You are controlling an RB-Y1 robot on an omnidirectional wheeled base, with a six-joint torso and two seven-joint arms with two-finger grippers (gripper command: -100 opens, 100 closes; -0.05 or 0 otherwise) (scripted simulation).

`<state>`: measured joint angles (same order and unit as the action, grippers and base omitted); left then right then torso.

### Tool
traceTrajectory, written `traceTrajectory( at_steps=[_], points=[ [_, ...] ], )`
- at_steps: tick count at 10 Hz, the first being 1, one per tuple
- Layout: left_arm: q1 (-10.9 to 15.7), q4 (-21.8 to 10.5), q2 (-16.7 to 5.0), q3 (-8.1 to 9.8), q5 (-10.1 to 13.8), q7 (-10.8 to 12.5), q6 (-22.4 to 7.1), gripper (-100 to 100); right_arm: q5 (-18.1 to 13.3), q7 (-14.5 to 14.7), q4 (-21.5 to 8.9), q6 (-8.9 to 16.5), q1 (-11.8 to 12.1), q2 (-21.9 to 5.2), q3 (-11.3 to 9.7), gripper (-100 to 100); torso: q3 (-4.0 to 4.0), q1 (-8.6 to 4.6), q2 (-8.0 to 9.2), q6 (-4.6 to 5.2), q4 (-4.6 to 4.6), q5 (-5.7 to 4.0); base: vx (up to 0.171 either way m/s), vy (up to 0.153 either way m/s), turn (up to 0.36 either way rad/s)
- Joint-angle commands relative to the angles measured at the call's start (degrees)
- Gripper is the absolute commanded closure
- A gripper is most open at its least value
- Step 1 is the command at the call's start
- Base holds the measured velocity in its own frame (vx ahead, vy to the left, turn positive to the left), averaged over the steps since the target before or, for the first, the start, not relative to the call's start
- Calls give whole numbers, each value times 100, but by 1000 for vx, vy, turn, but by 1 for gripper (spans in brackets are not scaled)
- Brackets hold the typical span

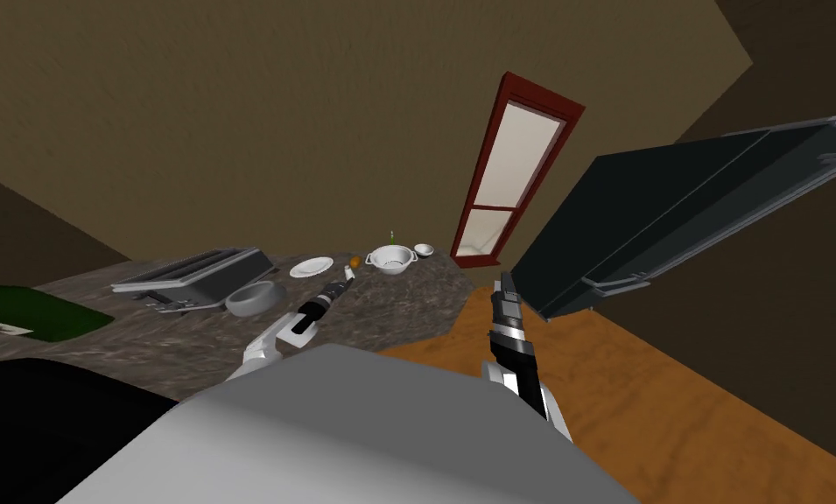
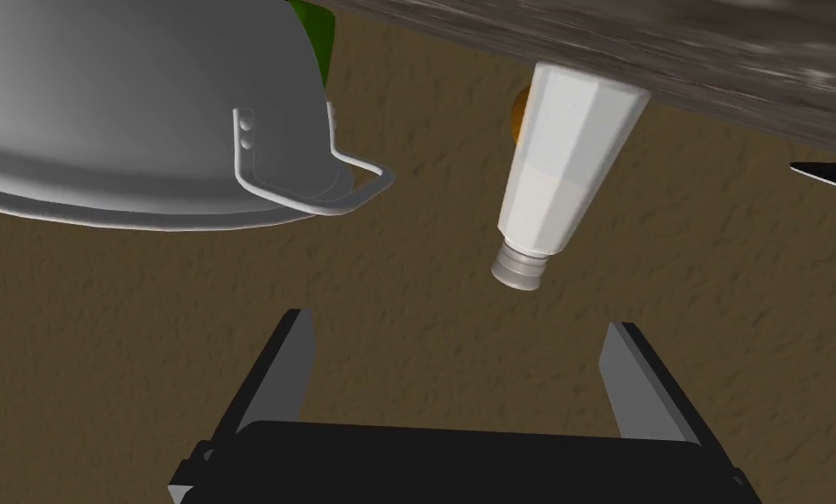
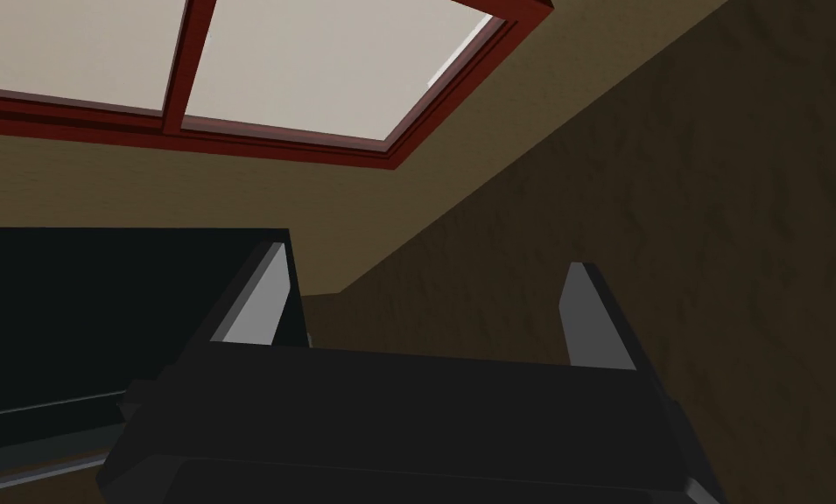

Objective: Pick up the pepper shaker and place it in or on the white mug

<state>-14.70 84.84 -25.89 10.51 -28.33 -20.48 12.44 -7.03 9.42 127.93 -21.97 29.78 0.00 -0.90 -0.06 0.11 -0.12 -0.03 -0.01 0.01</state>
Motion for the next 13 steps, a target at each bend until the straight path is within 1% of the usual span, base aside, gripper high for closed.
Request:
traceTrajectory(
  at_steps=[1,4,5,6,7,8,9,10,11,13],
  points=[
    [124,-286,-142,35,-11,-91,-81,-100,0,0,0,0,0,0,0,0,0,0,0,0,0,0,39,12,-168],
    [281,-754,-400,101,-22,-212,-200,-100,0,0,0,0,0,0,0,0,-2,3,-3,-2,-1,1,39,17,-147],
    [357,-953,-520,131,-32,-269,-253,-100,0,0,0,0,0,0,0,0,-2,2,-3,-1,-1,0,51,16,-186],
    [385,-1018,-562,141,-36,-288,-271,-100,0,0,0,0,0,0,0,0,-4,1,-6,0,-1,0,59,19,-115],
    [383,-970,-528,124,-34,-266,-257,-100,0,0,0,0,1,0,1,0,-5,1,-9,-3,-2,0,26,10,-15],
    [389,-981,-535,125,-34,-273,-267,0,0,0,0,0,1,0,1,0,-1,-3,0,-5,-1,0,0,0,0],
    [502,-1179,-541,248,-36,-314,-251,-100,0,0,0,0,1,0,0,0,4,-6,8,-5,1,-1,-39,5,-186],
    [614,-1358,-548,371,-38,-357,-236,-100,0,0,0,0,-1,0,0,0,12,-6,22,0,4,-1,-102,18,-234],
    [614,-1379,-548,371,-38,-357,-236,-100,0,0,0,0,-1,0,0,0,23,-2,43,-1,8,0,-84,7,-104],
    [839,-1755,-561,618,-43,-441,-206,-100,0,0,0,0,-1,0,0,0,24,-3,41,-3,9,-1,-78,8,-227]
  ],
)
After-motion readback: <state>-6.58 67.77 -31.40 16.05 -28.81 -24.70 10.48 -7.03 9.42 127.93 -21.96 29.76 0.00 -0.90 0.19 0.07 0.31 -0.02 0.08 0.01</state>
